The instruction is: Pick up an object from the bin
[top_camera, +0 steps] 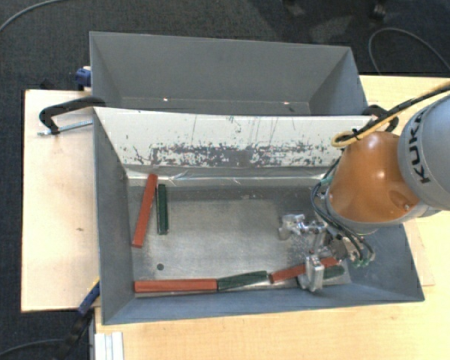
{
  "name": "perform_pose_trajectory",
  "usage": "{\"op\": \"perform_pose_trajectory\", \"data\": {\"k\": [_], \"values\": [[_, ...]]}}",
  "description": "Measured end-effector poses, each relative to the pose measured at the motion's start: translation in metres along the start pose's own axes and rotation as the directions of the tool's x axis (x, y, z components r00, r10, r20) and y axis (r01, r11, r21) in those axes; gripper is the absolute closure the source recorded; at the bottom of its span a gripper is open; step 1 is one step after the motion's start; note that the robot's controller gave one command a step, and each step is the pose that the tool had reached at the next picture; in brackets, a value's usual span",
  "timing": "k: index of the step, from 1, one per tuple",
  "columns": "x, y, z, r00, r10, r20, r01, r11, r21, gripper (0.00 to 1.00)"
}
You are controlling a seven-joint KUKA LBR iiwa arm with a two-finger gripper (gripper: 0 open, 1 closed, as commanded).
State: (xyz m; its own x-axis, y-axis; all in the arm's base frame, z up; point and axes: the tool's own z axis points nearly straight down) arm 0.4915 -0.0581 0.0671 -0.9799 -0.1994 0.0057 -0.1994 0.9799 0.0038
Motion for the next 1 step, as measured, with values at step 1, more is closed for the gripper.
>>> {"op": "perform_pose_trajectory", "data": {"k": [1], "values": [[-0.0042, -0.033, -0.0345, 0.899, 0.438, 0.014, -0.438, 0.899, 0.0, 0.0]]}}
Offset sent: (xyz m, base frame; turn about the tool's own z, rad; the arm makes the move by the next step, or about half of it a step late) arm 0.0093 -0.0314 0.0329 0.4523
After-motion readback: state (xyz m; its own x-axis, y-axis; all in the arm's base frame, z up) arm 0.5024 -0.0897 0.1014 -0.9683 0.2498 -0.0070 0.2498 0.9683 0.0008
